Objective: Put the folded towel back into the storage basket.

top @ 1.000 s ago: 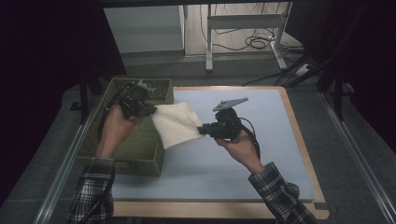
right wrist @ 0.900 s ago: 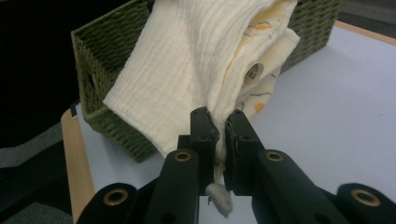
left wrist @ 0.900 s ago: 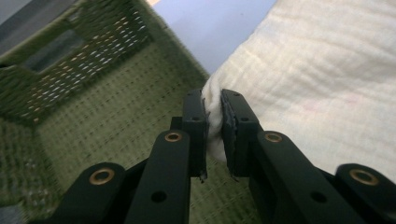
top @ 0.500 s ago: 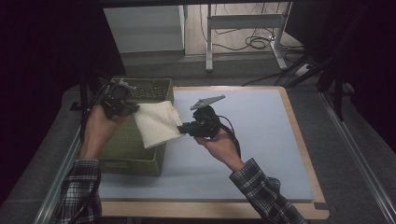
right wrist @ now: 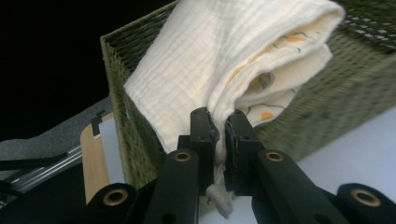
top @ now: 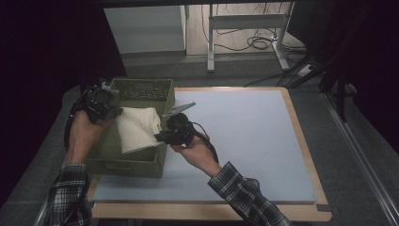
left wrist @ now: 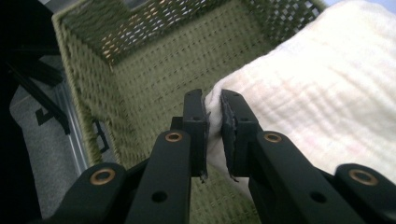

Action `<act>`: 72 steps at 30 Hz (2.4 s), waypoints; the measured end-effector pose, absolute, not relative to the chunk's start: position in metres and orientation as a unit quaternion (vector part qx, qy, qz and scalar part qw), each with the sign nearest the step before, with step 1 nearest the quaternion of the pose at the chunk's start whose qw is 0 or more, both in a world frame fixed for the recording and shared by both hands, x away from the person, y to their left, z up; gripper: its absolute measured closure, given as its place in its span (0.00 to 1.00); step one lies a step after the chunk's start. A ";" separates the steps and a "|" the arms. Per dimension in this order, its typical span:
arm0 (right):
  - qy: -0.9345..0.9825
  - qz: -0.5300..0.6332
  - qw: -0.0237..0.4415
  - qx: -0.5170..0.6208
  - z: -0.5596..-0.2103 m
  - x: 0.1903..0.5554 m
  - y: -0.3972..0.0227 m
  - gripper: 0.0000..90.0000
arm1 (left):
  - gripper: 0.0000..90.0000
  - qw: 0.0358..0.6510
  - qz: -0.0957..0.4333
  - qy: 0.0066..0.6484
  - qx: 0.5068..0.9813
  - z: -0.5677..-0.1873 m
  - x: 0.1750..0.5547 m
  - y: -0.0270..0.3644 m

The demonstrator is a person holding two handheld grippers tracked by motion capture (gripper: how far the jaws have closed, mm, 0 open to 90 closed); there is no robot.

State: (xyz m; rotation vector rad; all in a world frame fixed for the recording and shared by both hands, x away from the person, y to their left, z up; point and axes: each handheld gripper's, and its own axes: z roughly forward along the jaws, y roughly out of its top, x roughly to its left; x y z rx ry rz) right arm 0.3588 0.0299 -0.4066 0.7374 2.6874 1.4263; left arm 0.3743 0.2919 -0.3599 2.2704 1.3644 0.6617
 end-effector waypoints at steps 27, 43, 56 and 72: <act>0.871 0.408 -0.018 0.274 -0.451 0.348 0.086 0.89 | 0.89 0.206 0.230 0.488 0.817 -0.416 0.386 0.296; 0.878 0.407 0.029 0.249 -0.440 0.351 0.080 0.68 | 0.55 0.236 0.237 0.505 0.796 -0.423 0.391 0.291; 0.881 0.419 0.060 0.210 -0.424 0.350 0.066 0.49 | 0.34 0.264 0.219 0.523 0.781 -0.426 0.393 0.287; 0.871 0.431 0.072 0.222 -0.422 0.362 0.019 0.33 | 0.23 0.320 0.182 0.516 0.773 -0.421 0.394 0.270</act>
